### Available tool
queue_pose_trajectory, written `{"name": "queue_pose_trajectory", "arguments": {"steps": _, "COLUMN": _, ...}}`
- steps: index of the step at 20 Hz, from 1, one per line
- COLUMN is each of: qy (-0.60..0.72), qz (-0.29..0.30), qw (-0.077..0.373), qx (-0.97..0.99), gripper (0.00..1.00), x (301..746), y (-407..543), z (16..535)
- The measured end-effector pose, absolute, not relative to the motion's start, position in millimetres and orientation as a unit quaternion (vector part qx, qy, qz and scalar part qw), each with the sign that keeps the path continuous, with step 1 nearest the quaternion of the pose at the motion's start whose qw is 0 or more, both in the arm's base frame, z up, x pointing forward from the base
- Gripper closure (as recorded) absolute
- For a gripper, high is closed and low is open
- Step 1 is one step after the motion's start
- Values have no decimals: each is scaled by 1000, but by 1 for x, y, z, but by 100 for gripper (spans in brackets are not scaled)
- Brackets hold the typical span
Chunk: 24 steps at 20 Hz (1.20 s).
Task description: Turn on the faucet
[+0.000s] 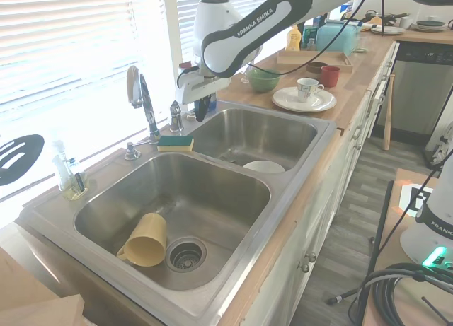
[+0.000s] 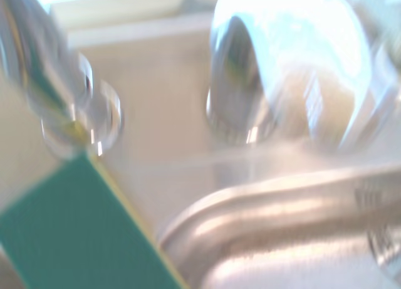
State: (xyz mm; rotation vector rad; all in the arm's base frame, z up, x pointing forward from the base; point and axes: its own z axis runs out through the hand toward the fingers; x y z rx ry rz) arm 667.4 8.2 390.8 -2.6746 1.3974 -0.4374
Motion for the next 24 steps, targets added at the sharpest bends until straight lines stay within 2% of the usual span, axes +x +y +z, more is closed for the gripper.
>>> {"name": "queue_pose_trajectory", "arguments": {"steps": 8, "qy": 467, "qz": -184, "qw": 57, "qx": -863, "gripper": 100, "x": 703, "y": 9, "z": 408}}
{"name": "queue_pose_trajectory", "arguments": {"steps": 20, "qy": 464, "qz": -251, "qw": 92, "qx": -845, "gripper": 100, "x": 715, "y": 5, "z": 426}}
{"name": "queue_pose_trajectory", "arguments": {"steps": 24, "qy": 463, "qz": -255, "qw": 95, "qx": -843, "gripper": 100, "x": 715, "y": 5, "z": 427}}
